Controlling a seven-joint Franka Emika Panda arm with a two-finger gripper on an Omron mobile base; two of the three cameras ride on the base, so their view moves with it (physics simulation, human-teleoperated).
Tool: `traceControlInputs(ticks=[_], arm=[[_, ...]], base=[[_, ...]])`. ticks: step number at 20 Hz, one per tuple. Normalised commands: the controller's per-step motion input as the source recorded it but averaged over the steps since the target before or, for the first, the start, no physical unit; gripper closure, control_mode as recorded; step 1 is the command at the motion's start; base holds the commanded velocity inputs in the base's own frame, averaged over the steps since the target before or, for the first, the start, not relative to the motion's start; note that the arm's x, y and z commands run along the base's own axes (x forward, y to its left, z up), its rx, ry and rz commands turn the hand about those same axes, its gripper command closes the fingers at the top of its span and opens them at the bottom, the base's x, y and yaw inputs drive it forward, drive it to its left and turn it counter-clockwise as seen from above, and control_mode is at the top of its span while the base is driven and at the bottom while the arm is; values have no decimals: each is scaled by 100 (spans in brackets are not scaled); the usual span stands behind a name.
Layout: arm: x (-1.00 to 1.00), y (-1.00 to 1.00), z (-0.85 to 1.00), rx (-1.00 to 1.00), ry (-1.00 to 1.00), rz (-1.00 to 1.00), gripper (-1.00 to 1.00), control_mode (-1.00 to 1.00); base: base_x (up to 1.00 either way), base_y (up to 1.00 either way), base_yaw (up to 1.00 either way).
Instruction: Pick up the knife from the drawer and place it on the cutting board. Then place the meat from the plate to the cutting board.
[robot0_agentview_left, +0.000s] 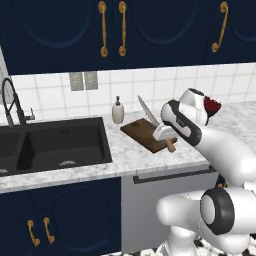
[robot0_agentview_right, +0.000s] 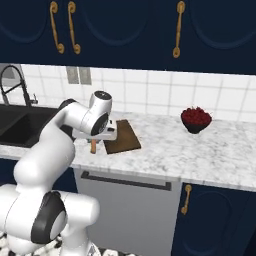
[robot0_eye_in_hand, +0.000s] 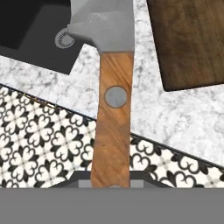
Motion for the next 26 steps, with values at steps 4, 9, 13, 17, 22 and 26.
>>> traceControlInputs(ticks=[4,9,13,17,22,26], arm=[[0,0,0,0,0,0,100,100],[24,-22,-7,0,0,4,100,-100],[91,-11,-13,0,0,8,100,-100],[100,0,-49,0,0,7,100,-100],[91,0,-41,0,0,1,100,-100],[61,-13,-24,-3,0,0,100,-100]], base=[[4,-45,10],[5,-17,3],[0,0,0],[0,0,0],[0,0,0],[0,0,0]])
